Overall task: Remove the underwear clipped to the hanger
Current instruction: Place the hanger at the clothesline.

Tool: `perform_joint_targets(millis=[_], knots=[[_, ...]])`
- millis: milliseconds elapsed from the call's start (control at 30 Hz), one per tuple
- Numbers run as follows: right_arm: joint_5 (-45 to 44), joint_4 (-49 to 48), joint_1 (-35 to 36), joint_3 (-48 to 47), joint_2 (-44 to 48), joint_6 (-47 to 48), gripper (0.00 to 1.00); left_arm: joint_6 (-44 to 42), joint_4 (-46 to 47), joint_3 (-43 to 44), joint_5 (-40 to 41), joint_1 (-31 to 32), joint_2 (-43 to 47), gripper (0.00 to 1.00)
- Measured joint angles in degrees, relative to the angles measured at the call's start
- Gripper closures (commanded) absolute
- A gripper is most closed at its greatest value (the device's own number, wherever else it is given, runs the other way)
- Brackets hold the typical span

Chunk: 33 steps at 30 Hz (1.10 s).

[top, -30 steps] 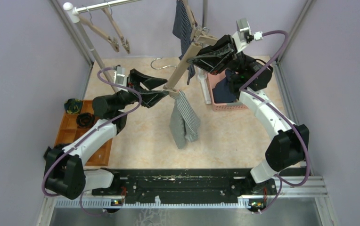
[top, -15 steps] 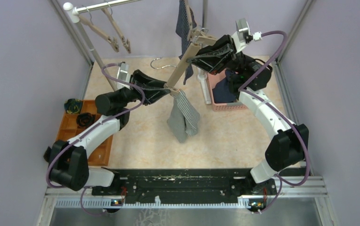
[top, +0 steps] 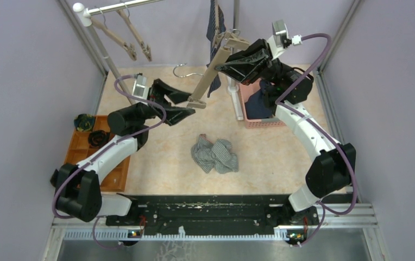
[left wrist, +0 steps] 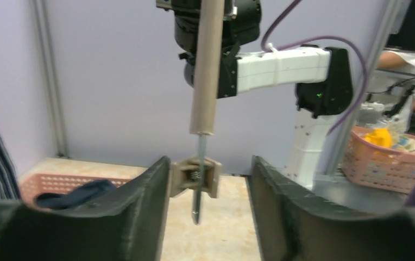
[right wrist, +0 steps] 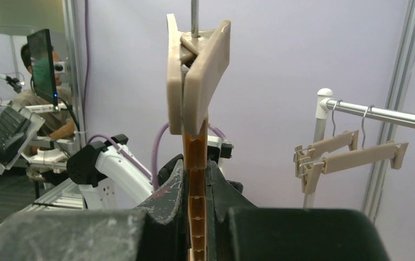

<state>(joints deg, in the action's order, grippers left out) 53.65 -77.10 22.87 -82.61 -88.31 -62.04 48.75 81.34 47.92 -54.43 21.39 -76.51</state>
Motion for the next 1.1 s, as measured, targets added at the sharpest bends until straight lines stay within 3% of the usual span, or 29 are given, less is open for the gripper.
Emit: perform_joint_targets(millis=[67,367,467,633,733,833,1000,1100], knots=[[0.4,-0.2,0.1,0.0,0.0,0.1,1.00,0.7,-0.1,0.2,0.1,0.0,0.0,0.01],[1.1,-0.8,0.3,0.0,-0.1,-0.1,1.00,5.8,3.3,5.4,0.6,0.0,-3.8,0.01],[1.3,-1.1,0.3,0.0,-0.1,0.0,1.00,5.6,2.1,8.0,0.9,0.0,-4.7,0.07],[1.5,-0.8,1.1,0.0,-0.1,0.9,1.00,2.9,-2.1,9.9,1.3,1.2,-4.5,0.35],[1.5,0.4,1.8,0.0,-0.1,2.0,1.00,-0.1,-6.8,10.3,1.4,2.4,-3.7,0.43],[1.6,1.2,2.4,0.0,-0.5,3.0,1.00,-3.6,-11.7,10.6,1.8,3.6,-2.5,0.59],[1.3,1.7,2.9,0.0,-2.0,3.9,1.00,-7.3,-16.3,10.9,2.2,4.4,-1.2,0.96],[-0.1,2.8,2.8,0.0,-2.6,3.9,1.00,-9.8,-18.4,10.9,2.5,4.4,-0.5,1.00]])
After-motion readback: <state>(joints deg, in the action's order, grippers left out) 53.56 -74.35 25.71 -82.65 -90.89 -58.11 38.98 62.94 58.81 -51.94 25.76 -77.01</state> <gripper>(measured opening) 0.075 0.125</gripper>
